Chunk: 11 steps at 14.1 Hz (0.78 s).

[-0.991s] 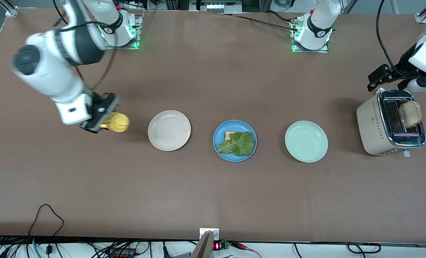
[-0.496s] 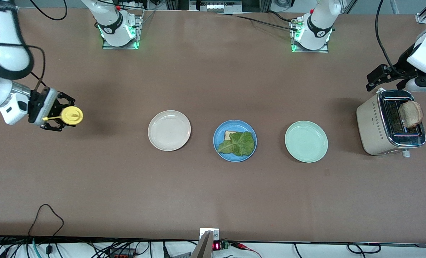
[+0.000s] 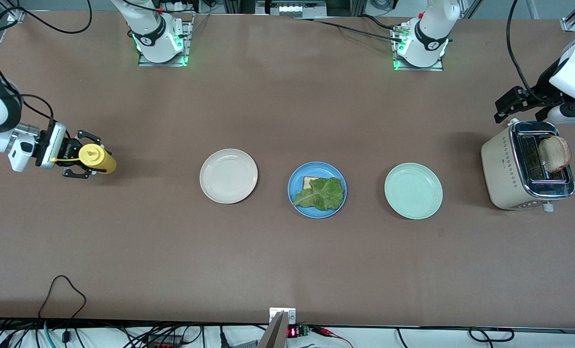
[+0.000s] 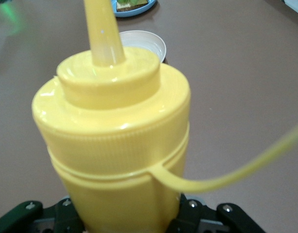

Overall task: Make sandwich in blue plate with both arms
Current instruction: 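Return the bottle with the right gripper and set it down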

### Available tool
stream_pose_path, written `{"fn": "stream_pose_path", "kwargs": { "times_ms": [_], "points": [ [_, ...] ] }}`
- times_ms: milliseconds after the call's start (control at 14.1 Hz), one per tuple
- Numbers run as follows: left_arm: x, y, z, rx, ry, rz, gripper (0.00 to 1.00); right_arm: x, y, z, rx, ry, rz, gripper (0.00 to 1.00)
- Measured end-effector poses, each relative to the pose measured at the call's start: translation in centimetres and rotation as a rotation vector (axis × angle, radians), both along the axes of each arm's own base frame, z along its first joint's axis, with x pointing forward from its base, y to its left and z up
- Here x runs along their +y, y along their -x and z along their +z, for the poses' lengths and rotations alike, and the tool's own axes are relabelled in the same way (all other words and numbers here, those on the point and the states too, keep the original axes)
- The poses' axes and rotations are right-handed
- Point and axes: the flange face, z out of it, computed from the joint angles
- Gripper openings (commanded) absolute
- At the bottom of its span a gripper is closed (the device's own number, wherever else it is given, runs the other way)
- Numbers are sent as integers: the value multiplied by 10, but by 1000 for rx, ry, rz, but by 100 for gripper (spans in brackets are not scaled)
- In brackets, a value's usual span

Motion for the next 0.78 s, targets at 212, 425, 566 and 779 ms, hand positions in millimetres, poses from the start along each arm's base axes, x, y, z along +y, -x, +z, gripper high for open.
{"fn": "stream_pose_path", "kwargs": {
  "times_ms": [212,425,566,779],
  "points": [
    [0,0,0,0,0,0,100,-18,13,-46,-4,-94,5,0],
    [-10,0,0,1,2,-18,100,-26,14,-70,3,-142,6,0],
    [-13,0,0,0,2,-25,100,-30,17,-82,10,-162,0,6],
    [0,-14,-4,5,6,1,100,-33,16,-87,12,-172,-4,54]
  ]
}}
